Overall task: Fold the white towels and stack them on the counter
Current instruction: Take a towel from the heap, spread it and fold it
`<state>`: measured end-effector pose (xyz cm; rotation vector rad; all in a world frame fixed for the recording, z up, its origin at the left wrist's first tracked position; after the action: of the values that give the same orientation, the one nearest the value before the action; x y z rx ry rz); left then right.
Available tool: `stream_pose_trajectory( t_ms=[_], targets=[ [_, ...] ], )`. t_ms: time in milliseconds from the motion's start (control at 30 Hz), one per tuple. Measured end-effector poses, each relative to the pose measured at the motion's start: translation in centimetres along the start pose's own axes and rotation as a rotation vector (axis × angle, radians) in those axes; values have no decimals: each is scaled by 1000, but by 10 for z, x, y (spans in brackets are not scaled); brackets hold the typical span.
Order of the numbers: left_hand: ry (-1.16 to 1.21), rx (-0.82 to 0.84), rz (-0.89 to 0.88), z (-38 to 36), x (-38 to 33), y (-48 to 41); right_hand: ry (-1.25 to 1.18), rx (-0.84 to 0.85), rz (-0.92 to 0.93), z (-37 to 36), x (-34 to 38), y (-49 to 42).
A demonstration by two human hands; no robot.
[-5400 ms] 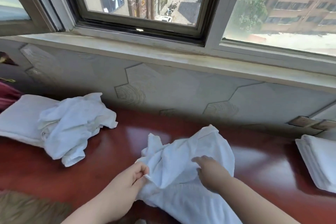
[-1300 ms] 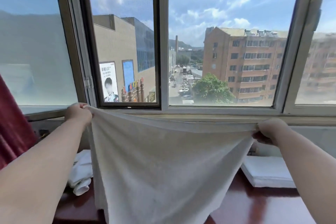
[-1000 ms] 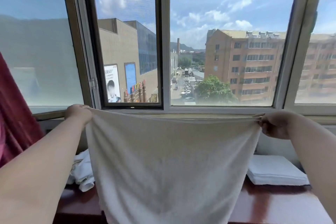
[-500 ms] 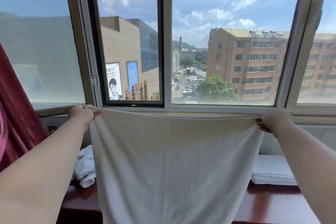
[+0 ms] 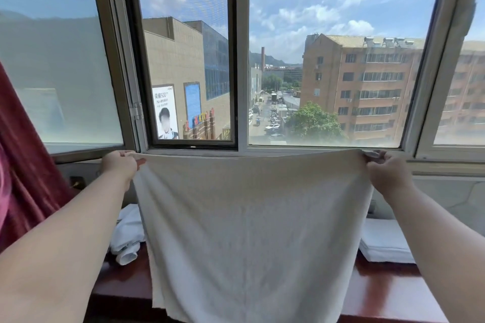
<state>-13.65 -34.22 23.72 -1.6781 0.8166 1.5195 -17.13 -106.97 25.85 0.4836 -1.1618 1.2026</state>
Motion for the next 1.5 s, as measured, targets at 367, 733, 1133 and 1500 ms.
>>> stream_pose_trajectory(
  t_ms=[367,733,1133,1500],
  targets=[
    [-254,-38,-61,3,-5,23,379,-209,10,5,-16,13],
    [-145,-13,-21,-3,22,21,403,-116,-96,10,-34,12],
    [-178,18,17,-16,29,21,324,-63,-294,26,-51,4],
    [48,128,79,-32,56,10,-87,9,-177,-8,-82,-10]
  ],
)
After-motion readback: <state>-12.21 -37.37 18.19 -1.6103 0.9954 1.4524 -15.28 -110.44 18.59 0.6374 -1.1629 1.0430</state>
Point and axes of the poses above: each hand's wrist, its own y-axis away from the middle knuckle, its own z-axis out of the back of the hand, x = y × z, the point moved 9 cm from there along -y, towards the middle knuckle, and after that the axes turned 12 degrees about x, right-handed, at the moved point
